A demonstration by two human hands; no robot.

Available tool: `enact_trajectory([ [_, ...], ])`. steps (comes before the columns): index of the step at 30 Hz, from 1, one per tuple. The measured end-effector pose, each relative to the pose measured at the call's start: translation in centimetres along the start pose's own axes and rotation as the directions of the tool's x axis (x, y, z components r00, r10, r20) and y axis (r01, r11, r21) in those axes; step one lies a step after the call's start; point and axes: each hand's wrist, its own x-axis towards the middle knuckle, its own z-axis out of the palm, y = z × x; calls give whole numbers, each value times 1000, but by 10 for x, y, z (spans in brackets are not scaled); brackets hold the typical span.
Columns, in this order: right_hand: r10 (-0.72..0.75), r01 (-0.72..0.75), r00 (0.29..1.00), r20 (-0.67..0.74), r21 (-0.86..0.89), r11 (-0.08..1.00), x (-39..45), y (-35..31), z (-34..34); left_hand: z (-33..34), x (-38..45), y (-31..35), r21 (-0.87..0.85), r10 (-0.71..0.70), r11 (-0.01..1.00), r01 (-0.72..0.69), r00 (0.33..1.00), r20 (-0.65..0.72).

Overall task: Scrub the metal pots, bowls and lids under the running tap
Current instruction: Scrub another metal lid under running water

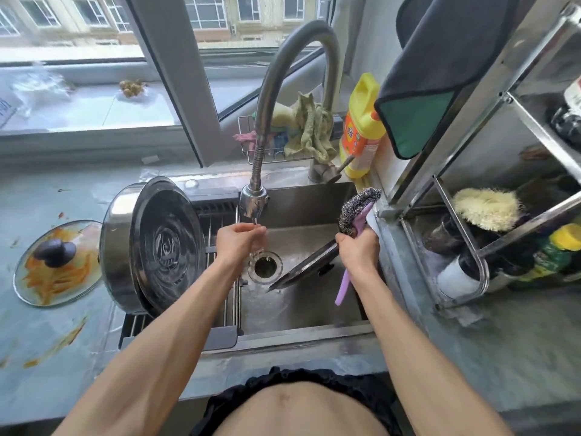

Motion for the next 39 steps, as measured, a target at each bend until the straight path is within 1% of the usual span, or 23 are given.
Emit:
enact_trajectory([
  [3, 16, -16, 1000, -12, 37, 999, -4, 4, 1, -2, -4, -7, -41, -61, 997, 60, 998, -34],
  [5, 23, -22, 1000, -15, 81, 997, -7, 7, 1, -3, -8, -16, -18, -161, 987, 160, 985, -56],
  [6, 16, -14, 1000, -20, 111, 994, -9, 6, 1, -4, -11, -20, 7, -225, 974, 226, 974, -38],
  [9, -12, 16, 1000, -29, 137, 990, -12, 9, 0, -4, -25, -37, 34, -411, 912, 409, 911, 44],
  [12, -39, 47, 998, -58, 140, 989, -19, 5, -5, -1, -43, -43, 21, -520, 854, 519, 852, 67],
  [14, -78, 87, 994, -75, 124, 988, -23, -2, -10, 6, -50, -46, -80, -580, 796, 601, 793, 184],
  [15, -95, 104, 992, -79, 118, 988, -26, -4, -14, 11, -54, -49, -166, -585, 754, 635, 765, 269],
  [16, -104, 113, 992, -76, 122, 986, -28, -7, -16, 15, -57, -49, -268, -564, 708, 653, 751, 343],
  [18, -122, 129, 990, -74, 104, 986, -31, -10, -24, 26, -63, -49, -437, -509, 612, 659, 752, 419],
  [20, -137, 140, 988, -68, 38, 989, -30, -12, -33, 33, -66, -46, -537, -470, 544, 644, 765, 440],
  [21, -137, 135, 989, -55, -33, 990, -27, -11, -39, 32, -67, -42, -546, -462, 548, 634, 773, 435],
  [23, -121, 124, 992, 26, -268, 955, -21, -5, -50, 25, -67, -35, -526, -448, 601, 602, 799, 401],
  [25, -56, 129, 987, 153, -520, 844, -15, 7, -57, 15, -63, -31, -456, -443, 699, 551, 834, 329],
  [26, -21, 138, 981, 193, -618, 774, -13, 13, -57, 11, -63, -27, -406, -433, 752, 520, 853, 292],
  [27, -1, 148, 977, 212, -679, 719, -11, 20, -56, 7, -64, -23, -348, -418, 802, 486, 872, 254],
  [28, 7, 155, 976, 220, -709, 688, -11, 24, -51, 2, -67, -20, -294, -400, 842, 452, 889, 222],
  [29, 7, 157, 975, 220, -717, 679, -10, 27, -49, -1, -68, -18, -239, -385, 873, 424, 902, 196],
  [33, 21, 208, 952, 306, -697, 686, -3, 25, -31, -18, -68, -17, -112, -396, 905, 409, 910, 122],
  [36, 23, 332, 894, 448, -696, 637, 3, 24, -14, -28, -70, -18, -45, -401, 913, 406, 911, 94],
  [39, 29, 448, 814, 581, -658, 605, 4, 21, 3, -29, -71, -19, -17, -397, 916, 400, 913, 93],
])
